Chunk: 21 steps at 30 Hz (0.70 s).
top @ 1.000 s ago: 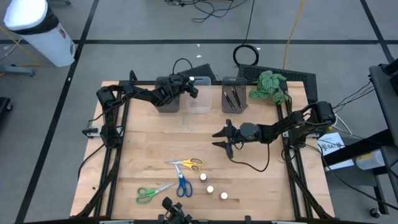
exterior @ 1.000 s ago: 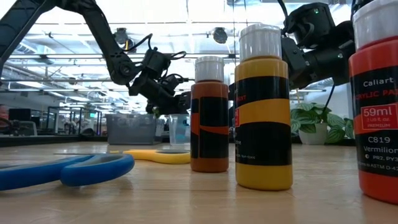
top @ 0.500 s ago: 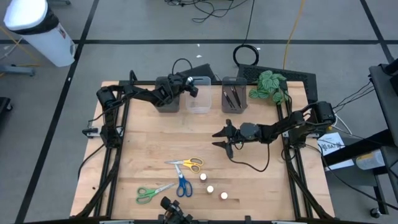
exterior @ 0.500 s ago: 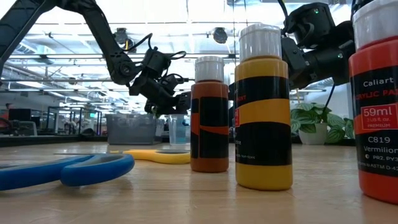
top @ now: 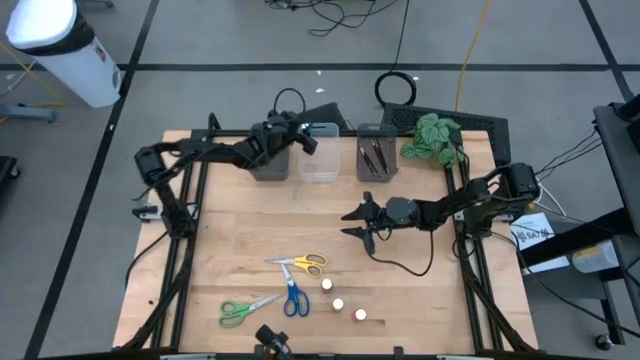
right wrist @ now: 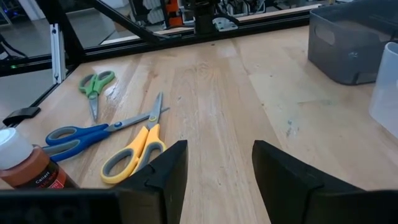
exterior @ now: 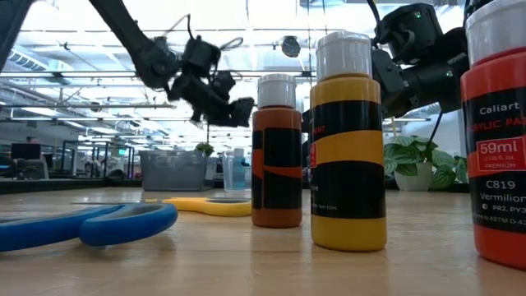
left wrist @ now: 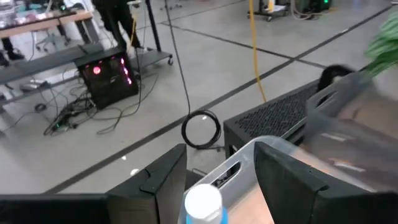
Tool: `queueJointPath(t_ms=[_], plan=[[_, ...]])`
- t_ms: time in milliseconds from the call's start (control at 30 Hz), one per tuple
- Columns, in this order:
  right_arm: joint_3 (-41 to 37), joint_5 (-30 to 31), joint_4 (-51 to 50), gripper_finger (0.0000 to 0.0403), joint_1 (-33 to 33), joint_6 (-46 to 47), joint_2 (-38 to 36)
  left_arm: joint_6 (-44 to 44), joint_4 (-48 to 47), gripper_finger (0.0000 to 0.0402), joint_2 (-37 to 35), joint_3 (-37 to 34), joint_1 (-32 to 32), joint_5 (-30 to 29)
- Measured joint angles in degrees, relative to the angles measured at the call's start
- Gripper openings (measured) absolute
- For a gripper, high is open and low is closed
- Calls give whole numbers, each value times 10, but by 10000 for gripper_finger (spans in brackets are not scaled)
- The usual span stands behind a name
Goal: Pick & Place Paint Supplies
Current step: Put the brown paint bottle into the transparent bin
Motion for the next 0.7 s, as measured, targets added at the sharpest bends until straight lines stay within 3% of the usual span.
queueJointPath(t_ms=[133,233,367,467,567,633,700], plan=[[0,0,1,165,0,0,0,-3,-101,200,-73,0,-22,4],[0,0,-1,164,0,0,0,-28,-191,200,-132,0,-49,54],[0,0,-11,164,0,0,0,-77,-280,200,-204,0,-93,184],[0,0,-13,165,0,0,0,-132,-324,200,-240,0,-134,323],[0,0,-14,165,0,0,0,-106,-401,200,-249,23,-197,433],[0,0,-14,165,0,0,0,-90,-467,200,-244,51,-256,410],[0,0,-14,165,0,0,0,-88,-510,201,-226,91,-318,326]])
